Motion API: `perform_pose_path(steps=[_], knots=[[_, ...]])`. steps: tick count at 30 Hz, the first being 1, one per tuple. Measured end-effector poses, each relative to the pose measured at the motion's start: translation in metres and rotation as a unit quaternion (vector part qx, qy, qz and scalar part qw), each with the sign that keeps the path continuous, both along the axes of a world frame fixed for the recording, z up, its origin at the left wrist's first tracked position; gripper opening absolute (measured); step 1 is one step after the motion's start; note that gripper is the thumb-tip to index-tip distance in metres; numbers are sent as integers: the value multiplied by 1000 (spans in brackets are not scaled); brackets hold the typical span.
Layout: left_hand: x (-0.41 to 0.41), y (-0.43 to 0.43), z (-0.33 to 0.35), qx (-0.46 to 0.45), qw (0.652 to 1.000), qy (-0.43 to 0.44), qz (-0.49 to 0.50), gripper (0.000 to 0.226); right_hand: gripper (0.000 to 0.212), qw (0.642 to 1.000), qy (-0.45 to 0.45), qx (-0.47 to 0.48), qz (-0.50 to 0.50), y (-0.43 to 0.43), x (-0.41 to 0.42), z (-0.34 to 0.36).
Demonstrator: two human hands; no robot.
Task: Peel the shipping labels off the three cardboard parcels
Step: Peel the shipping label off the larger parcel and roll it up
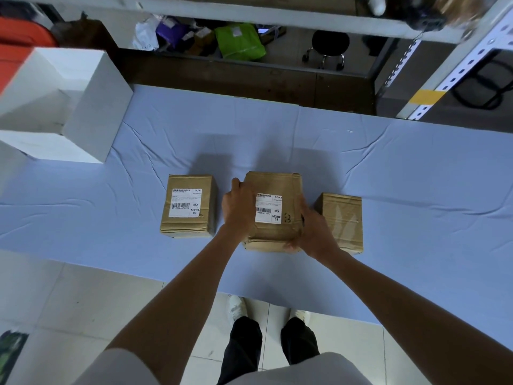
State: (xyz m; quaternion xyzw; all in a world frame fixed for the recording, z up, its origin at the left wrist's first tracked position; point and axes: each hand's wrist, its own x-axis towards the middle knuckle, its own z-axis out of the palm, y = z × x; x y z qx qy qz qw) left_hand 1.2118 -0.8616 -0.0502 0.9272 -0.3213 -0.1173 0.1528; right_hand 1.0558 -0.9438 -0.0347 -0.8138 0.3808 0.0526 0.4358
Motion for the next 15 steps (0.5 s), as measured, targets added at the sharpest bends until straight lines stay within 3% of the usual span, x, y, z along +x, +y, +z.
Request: perform_pose_path(steps=[11,15], knots=[[1,0,3,-41,994,82,66,23,136,1000,9,-9,0,0,1,-2],[5,14,8,-142,977,140,82,11,137,1000,6,-11,4,0,1,-2]])
